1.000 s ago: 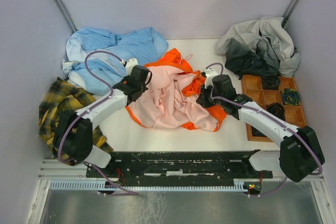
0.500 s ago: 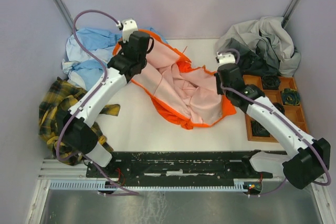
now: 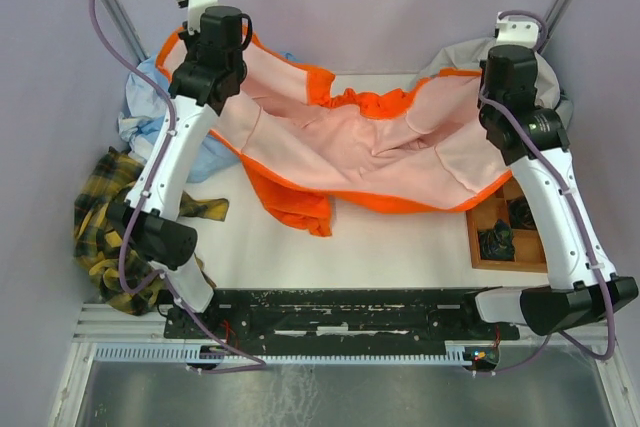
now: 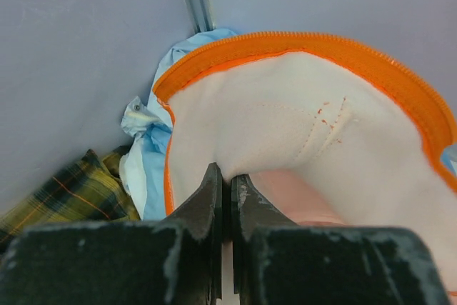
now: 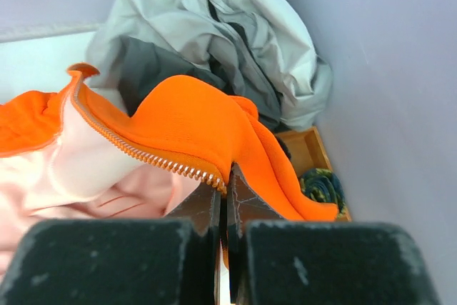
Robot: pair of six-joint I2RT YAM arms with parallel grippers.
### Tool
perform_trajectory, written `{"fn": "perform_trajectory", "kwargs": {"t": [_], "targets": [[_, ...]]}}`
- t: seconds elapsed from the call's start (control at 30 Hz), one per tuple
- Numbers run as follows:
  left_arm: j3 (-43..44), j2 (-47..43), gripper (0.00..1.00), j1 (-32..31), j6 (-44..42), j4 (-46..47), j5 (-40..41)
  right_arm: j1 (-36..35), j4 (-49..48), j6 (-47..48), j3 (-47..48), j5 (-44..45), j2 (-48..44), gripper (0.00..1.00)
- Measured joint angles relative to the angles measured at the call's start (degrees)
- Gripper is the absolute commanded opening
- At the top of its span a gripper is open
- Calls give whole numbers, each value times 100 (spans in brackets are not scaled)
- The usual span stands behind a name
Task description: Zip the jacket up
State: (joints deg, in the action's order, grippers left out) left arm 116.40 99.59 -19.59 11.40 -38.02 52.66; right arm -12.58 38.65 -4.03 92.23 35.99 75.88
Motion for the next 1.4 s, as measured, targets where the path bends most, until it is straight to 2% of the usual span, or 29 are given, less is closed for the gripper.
{"fn": "perform_trajectory", "kwargs": {"t": [0.13,0.23,0.5,0.73,0.8,1.0,1.13,1.17,1.23,1.33,1.4], "targets": [[46,-81,5,-120,-101,-15,111,-2,153,-66,164,-575,7,0],[-461,-278,5,-463,-103,7,151,-20,291,-229,-11,-1331,4,0],[-2271,-505,8,-1816,212,2,79,-662,254,-684,-1606,-2741,-44,3],[-3609,-627,12,-2535,964,35,-1021,-1241,-173,-942,-2791,-3744,76,4],[-3965,-719,15,-2721,1145,153,-1366,-1294,-409,-1034,-3099,-3934,179,7],[-5027,-1104,31,-3228,1650,879,-2573,-1427,-1134,-1263,-3770,-4500,562,18],[-5403,-1215,41,-3294,1781,1318,-3327,-1464,-1602,-1316,-4046,-4784,813,28],[-5449,-1250,44,-3292,1799,1349,-3416,-1469,-1652,-1322,-4081,-4813,837,31],[-5576,-1410,57,-3292,1851,1427,-3580,-1469,-1770,-1331,-4153,-4863,846,37],[-5818,-2006,70,-3289,1884,1458,-3622,-1469,-2035,-1377,-4304,-4881,745,46],[-5978,-2507,74,-3252,1937,1504,-3558,-1471,-2179,-1394,-4478,-4863,544,49]]}}
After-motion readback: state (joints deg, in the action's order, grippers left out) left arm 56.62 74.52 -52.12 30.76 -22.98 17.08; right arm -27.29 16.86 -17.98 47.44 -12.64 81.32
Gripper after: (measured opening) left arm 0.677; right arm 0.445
